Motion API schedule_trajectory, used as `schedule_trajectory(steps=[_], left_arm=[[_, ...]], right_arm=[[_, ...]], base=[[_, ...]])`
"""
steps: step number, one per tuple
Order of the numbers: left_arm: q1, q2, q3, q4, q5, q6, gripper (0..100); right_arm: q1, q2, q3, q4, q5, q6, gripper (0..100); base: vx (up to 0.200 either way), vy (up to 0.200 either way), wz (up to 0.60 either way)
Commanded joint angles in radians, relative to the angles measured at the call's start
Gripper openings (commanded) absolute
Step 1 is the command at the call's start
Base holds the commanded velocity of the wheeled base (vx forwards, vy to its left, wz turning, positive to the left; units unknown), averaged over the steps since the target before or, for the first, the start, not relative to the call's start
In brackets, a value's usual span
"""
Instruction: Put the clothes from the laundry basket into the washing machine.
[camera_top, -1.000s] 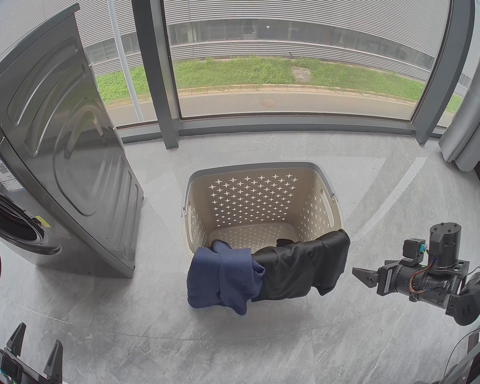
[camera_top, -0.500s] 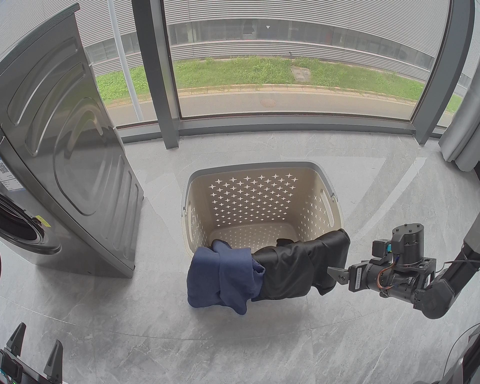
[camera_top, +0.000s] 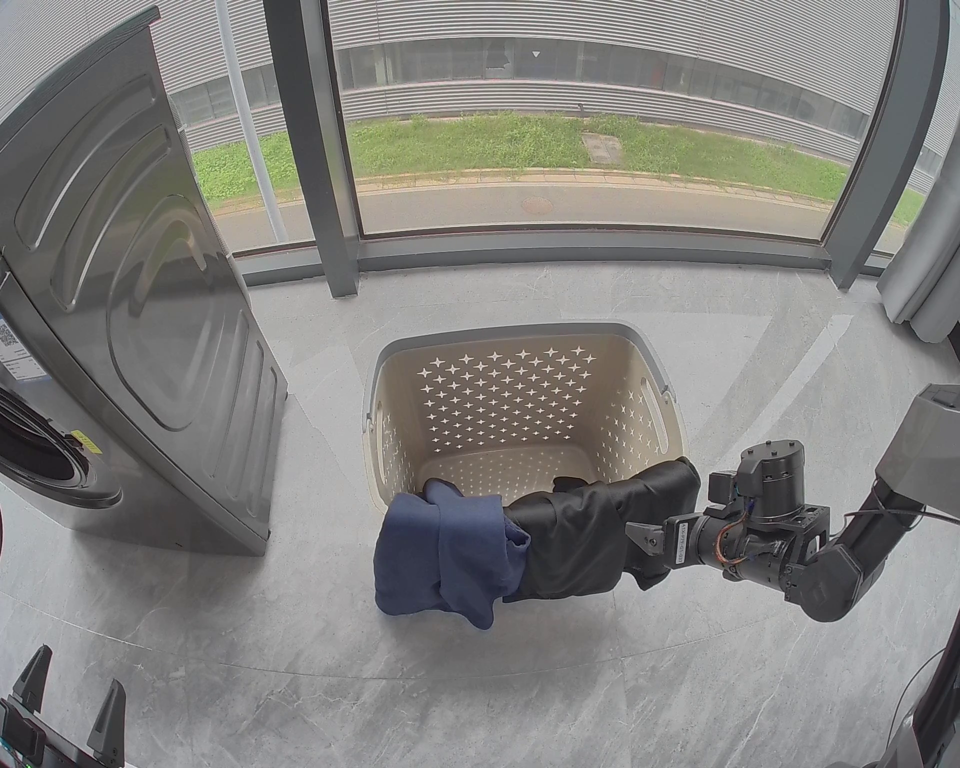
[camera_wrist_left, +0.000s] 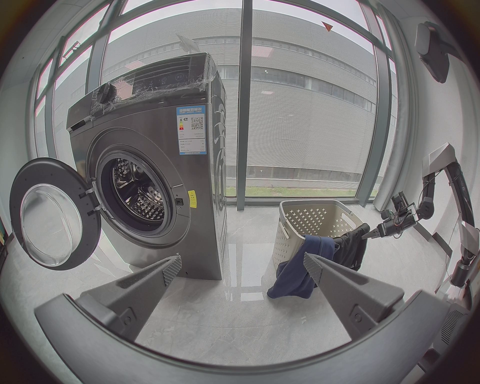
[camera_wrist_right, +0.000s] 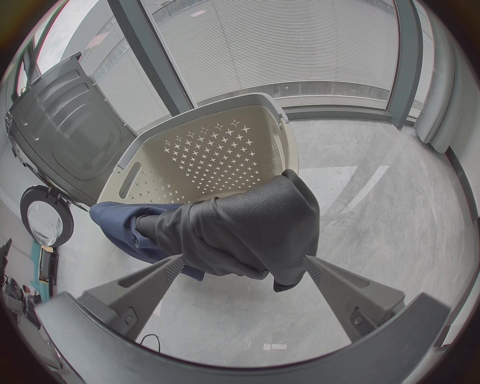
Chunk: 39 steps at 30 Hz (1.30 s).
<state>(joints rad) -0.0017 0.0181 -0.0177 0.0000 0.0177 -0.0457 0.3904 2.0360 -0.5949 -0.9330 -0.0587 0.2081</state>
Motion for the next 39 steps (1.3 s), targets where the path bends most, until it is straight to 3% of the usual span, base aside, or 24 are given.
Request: schedule_trajectory(steps=[1,20,21,31,39], left_arm=[[0.000,-0.017,0.016,0.000,0.001,0.000,100],[0.000,-0.017,0.016,0.000,0.001,-0.002,100],[0.000,-0.017,0.016,0.000,0.001,-0.003,100],[0.000,-0.017,0.016,0.000,-0.001,-0.003,100],[0.000,-0.017,0.016,0.000,0.001,-0.003,100]], right_arm=[[-0.004,0.044,-0.029,-0.015,0.000,0.001,100],[-0.001,0.095,-0.094,-0.052,0.002,0.030,100],[-0.001,0.095,-0.098,-0.053,0.002,0.030,0],[0.004,0.107,-0.112,-0.064,0.002,0.071,0],[0.024,0.013,-0.045,-0.061,0.002,0.074,0]], base=[[0.000,0.000,0.00],[0.000,0.000,0.00],[0.000,0.000,0.00],[0.000,0.000,0.00],[0.000,0.000,0.00]])
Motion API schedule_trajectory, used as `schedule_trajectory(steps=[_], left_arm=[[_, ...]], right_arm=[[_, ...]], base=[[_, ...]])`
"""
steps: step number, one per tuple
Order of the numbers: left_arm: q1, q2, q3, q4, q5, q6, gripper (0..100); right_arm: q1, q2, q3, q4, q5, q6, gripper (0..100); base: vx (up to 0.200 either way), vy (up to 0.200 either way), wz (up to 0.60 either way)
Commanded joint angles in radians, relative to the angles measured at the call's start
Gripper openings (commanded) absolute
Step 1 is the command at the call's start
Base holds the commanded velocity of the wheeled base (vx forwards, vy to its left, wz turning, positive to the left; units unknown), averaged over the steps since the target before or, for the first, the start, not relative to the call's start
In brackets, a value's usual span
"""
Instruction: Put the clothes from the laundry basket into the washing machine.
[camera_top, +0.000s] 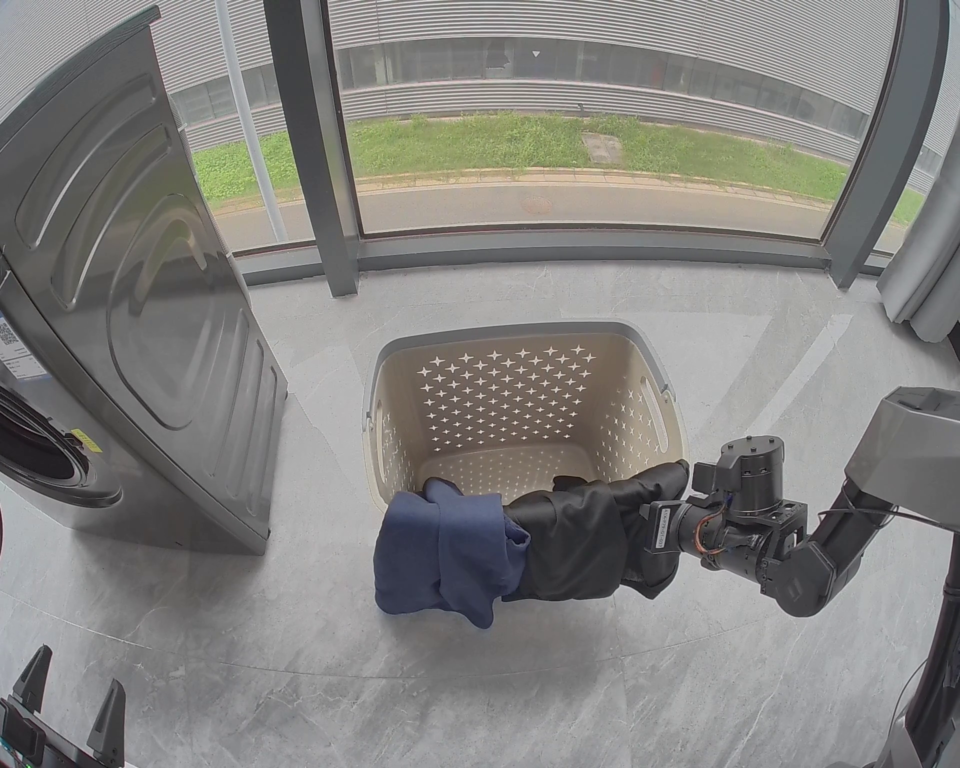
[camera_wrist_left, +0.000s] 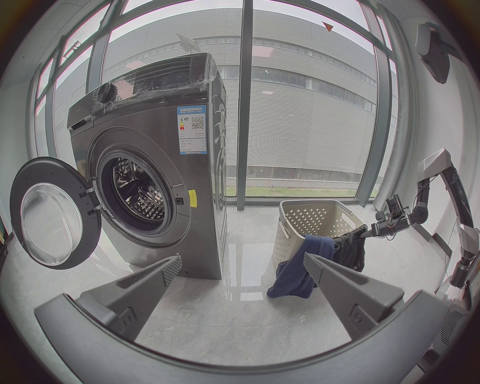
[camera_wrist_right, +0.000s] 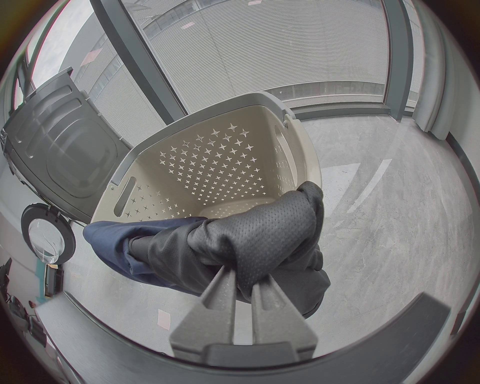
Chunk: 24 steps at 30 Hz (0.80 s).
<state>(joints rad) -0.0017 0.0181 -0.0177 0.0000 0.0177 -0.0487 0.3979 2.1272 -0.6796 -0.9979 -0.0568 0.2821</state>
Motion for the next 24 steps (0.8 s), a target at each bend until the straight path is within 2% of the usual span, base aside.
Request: schedule_trajectory(steps=[1,5,13,17,24], left_arm=[[0.000,-0.017,0.016,0.000,0.001,0.000,100],[0.000,-0.017,0.016,0.000,0.001,0.000,100],[0.000,-0.017,0.016,0.000,0.001,0.000,100],[0.000,-0.017,0.016,0.000,0.001,0.000,100],[0.000,-0.017,0.016,0.000,-0.001,0.001,100]], right_arm=[[0.024,-0.101,0.049,0.008,-0.001,0.000,0],[0.047,-0.181,0.075,0.018,-0.009,0.000,0],[0.084,-0.217,0.086,0.001,-0.063,0.003,0],[0.090,-0.237,0.086,0.001,-0.063,0.003,0],[0.091,-0.418,0.086,0.005,-0.090,-0.009,0]], base=[[0.000,0.000,0.00],[0.000,0.000,0.00],[0.000,0.000,0.00],[0.000,0.000,0.00],[0.000,0.000,0.00]])
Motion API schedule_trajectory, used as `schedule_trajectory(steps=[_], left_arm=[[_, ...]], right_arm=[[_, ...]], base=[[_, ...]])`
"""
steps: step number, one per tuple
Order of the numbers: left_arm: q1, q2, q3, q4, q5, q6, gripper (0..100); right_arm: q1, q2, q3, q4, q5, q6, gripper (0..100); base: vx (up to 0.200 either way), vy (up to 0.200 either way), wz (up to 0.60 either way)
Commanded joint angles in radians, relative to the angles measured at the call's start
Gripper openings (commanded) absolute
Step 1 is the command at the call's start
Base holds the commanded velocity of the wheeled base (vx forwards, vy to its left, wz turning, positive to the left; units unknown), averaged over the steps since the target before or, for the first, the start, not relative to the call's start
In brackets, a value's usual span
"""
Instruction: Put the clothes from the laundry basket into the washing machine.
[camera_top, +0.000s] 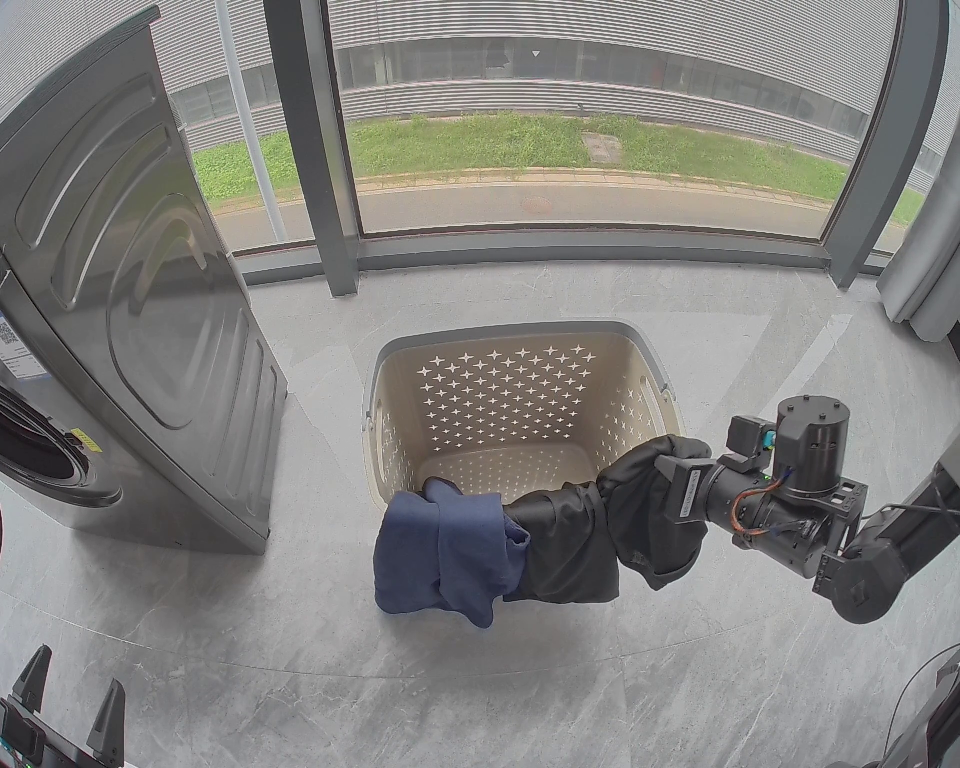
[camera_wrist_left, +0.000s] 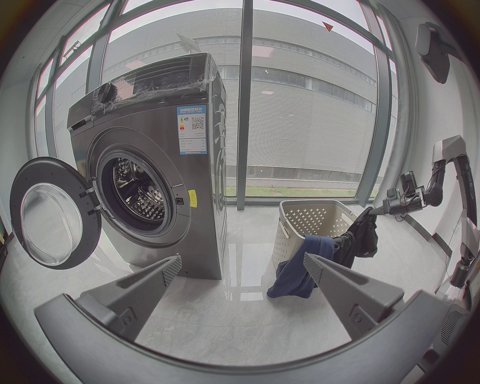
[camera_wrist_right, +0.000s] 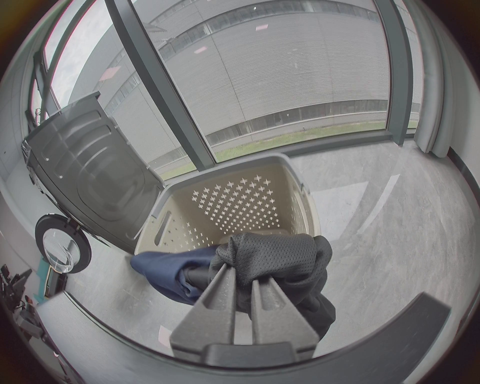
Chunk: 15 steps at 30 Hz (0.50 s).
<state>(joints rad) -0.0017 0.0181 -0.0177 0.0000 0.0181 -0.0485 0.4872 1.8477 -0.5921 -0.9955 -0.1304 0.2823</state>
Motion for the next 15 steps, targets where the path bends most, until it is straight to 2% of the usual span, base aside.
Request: schedule_trajectory(steps=[1,3,9,15], left_arm=[[0.000,-0.017,0.016,0.000,0.000,0.001,100],[0.000,-0.017,0.016,0.000,-0.001,0.001,100],[0.000,-0.017,0.016,0.000,-0.001,0.002,100],[0.000,-0.017,0.016,0.000,-0.003,0.009,100]], right_arm=[[0.002,-0.169,-0.005,0.014,-0.017,-0.009,0],[0.002,-0.237,-0.003,0.020,-0.017,-0.015,0],[0.013,-0.378,-0.005,0.043,-0.006,-0.080,0],[0.048,-0.466,0.011,0.043,-0.012,-0.088,0]], base=[[0.000,0.000,0.00],[0.000,0.000,0.00],[0.000,0.000,0.00],[0.000,0.000,0.00]])
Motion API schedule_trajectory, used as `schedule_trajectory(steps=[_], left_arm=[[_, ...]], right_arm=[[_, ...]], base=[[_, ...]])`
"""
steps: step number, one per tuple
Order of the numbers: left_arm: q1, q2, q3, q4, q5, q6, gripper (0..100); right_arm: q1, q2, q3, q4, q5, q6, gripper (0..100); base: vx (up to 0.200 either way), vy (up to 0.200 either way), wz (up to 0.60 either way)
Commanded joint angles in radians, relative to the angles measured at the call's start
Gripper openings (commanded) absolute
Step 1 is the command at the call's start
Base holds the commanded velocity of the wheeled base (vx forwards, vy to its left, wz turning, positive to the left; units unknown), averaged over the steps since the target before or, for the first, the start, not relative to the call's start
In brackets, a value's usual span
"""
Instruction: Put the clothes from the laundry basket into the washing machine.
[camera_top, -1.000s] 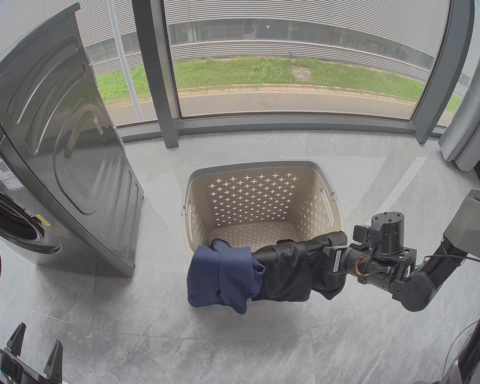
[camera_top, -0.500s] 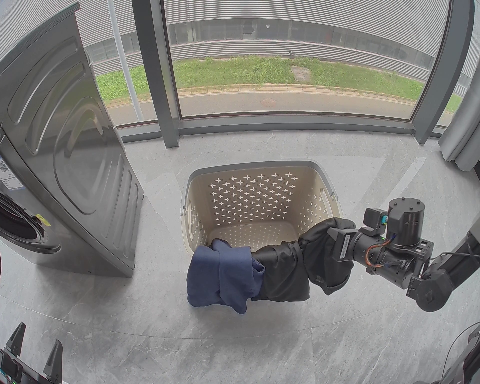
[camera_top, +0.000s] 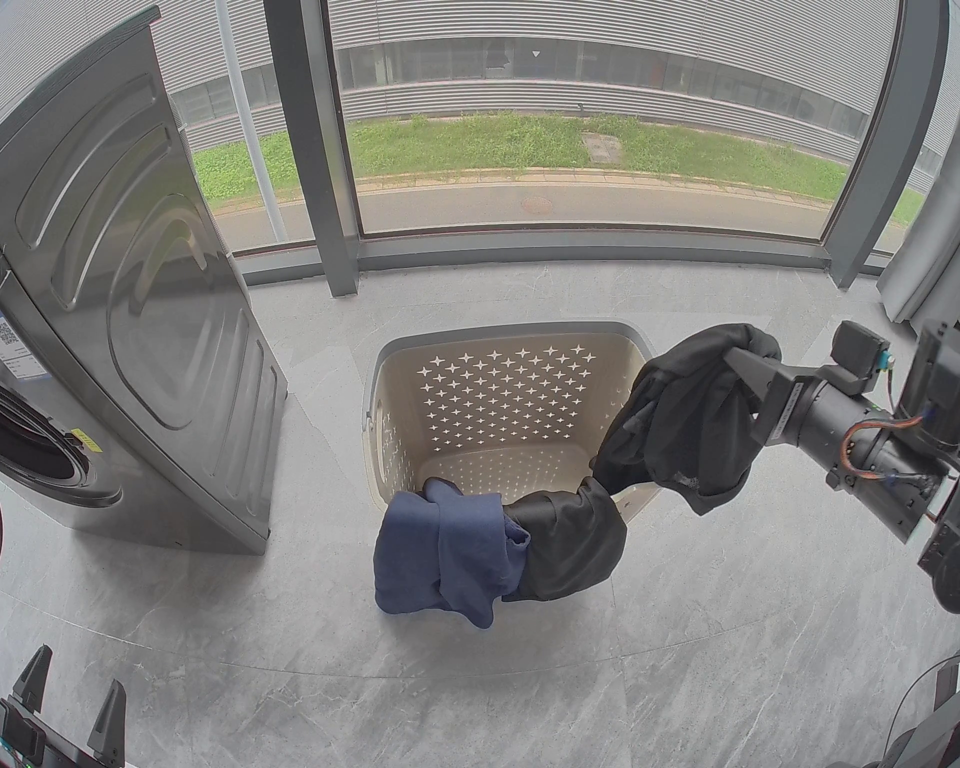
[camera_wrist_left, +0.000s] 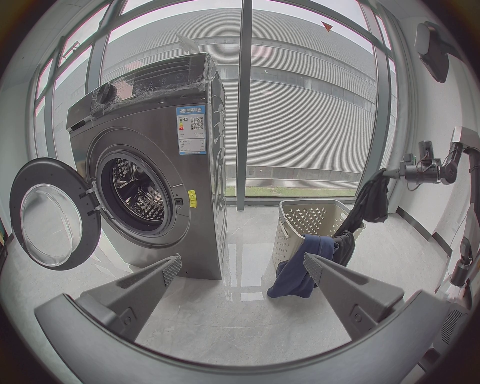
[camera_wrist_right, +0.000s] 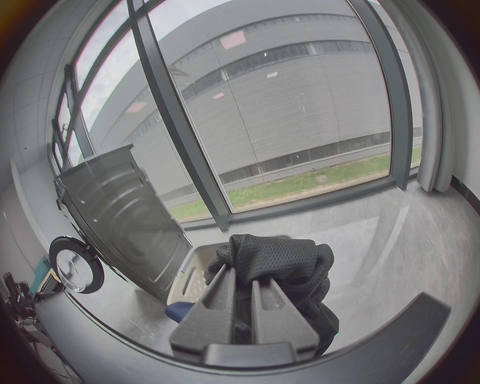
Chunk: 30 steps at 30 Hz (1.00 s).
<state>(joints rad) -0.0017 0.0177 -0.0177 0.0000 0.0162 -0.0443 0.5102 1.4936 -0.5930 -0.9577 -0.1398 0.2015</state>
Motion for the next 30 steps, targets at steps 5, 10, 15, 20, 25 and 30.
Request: schedule_trajectory(steps=[5,10,15,20,25,30], left_arm=[[0.000,-0.016,0.016,0.000,0.001,0.006,100],[0.000,-0.016,0.016,0.000,0.001,0.004,100],[0.000,-0.016,0.016,0.000,0.001,-0.003,100],[0.000,-0.016,0.016,0.000,0.001,-0.003,100],[0.000,-0.016,0.016,0.000,0.001,-0.003,100],[0.000,-0.016,0.016,0.000,0.001,-0.003,100]], right_arm=[[0.028,-0.115,0.024,0.005,0.002,-0.008,0],[0.044,-0.116,0.055,-0.003,0.003,-0.007,0],[0.056,-0.119,0.082,-0.006,0.008,-0.008,0],[0.073,-0.119,0.084,-0.010,0.008,-0.007,0],[0.073,-0.136,0.088,-0.024,0.009,-0.007,0],[0.071,-0.136,0.093,-0.024,0.009,-0.007,0]], base=[[-0.080,0.000,0.00],[-0.200,0.000,0.00],[-0.080,0.000,0.00],[0.000,0.000,0.00],[0.000,0.160,0.00],[0.000,0.200,0.00]])
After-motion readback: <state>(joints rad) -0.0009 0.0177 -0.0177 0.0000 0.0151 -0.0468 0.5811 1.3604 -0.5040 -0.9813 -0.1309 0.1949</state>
